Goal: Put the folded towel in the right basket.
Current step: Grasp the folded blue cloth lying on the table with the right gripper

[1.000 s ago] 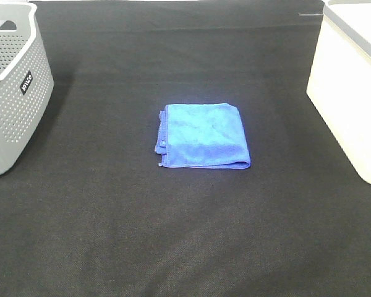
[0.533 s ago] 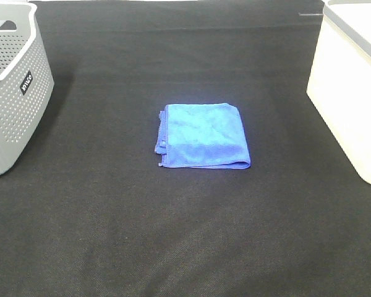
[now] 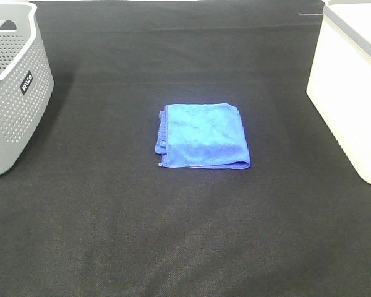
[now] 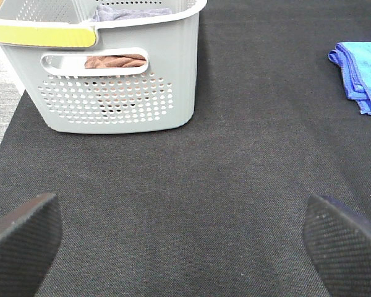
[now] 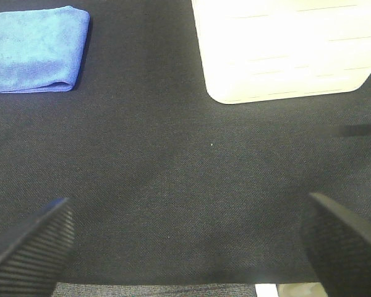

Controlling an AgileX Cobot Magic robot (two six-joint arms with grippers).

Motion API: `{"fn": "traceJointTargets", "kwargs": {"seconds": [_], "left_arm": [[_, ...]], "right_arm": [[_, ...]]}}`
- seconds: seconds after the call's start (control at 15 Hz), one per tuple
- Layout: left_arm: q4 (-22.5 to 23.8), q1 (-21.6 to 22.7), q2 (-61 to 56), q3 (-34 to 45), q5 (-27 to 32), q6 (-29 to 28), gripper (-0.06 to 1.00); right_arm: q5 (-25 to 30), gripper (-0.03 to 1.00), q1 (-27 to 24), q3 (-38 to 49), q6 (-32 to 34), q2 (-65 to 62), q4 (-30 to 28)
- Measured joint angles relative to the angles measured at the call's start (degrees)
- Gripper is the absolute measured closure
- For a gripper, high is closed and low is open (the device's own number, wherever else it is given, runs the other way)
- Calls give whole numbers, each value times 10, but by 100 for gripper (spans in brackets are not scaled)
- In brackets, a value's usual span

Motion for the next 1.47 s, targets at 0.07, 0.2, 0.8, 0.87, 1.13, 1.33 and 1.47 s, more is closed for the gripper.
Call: {"fn": "traceJointTargets", "kwargs": {"seconds": [0.07, 0.2, 0.8, 0.87, 1.13, 1.33, 1.47], "left_arm": [[0, 0, 0, 0, 0, 0, -4], [0, 0, 0, 0, 0, 0, -4], [0, 0, 0, 0, 0, 0, -4], [0, 0, 0, 0, 0, 0, -4], [0, 0, 0, 0, 0, 0, -4], [0, 0, 0, 0, 0, 0, -4], [0, 0, 0, 0, 0, 0, -4]], "right_arm": [[0, 0, 0, 0, 0, 0, 0], [0, 0, 0, 0, 0, 0, 0], [-1, 0, 0, -1, -1, 29, 1], [0, 0, 0, -22, -1, 92, 8], [13, 0, 0, -202, -1, 364, 77], [44, 0, 0, -316, -1, 507, 130], [45, 0, 0, -356, -15, 576, 189]]}}
